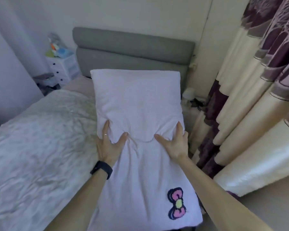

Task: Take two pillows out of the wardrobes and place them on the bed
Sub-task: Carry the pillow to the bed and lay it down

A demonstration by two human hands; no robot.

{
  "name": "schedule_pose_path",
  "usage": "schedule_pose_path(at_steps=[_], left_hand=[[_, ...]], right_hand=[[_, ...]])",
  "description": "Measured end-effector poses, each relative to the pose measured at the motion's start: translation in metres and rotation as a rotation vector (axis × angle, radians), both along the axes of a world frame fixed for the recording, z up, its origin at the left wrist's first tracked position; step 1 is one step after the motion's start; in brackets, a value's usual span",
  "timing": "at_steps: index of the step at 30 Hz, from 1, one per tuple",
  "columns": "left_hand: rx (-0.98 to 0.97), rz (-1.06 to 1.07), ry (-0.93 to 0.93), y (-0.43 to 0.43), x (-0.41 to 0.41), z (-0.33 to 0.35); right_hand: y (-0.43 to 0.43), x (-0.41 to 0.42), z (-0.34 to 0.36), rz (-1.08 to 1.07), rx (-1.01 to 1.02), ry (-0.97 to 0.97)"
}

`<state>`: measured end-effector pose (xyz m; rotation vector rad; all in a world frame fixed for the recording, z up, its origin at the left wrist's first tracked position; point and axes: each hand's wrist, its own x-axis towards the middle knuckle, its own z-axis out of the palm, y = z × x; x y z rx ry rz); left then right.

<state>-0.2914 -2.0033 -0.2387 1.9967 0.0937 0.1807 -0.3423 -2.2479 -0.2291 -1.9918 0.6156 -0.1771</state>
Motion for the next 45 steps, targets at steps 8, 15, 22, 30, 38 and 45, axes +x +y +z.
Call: schedule_pose_path(at_steps=[8, 15, 22, 30, 38, 45], left_hand=[[0.075, 0.162, 0.256, -0.074, 0.097, -0.010], [0.027, 0.177, 0.348, -0.125, 0.188, -0.025], [-0.017, 0.225, 0.416, -0.158, 0.297, -0.056], [-0.135, 0.260, 0.539, -0.190, 0.417, -0.083], [-0.214, 0.344, 0.596, -0.226, 0.499, -0.118], [-0.272, 0.529, 0.705, -0.269, 0.580, -0.150]], right_hand=[[-0.079, 0.147, -0.033, 0.180, 0.006, 0.085], [-0.132, 0.251, -0.047, 0.223, -0.006, 0.148], [-0.169, 0.369, -0.071, 0.256, -0.033, 0.236], [-0.203, 0.498, -0.083, 0.314, -0.045, 0.266], [-0.242, 0.620, -0.124, 0.460, -0.047, 0.375], [-0.273, 0.752, -0.170, 0.629, -0.037, 0.487]])
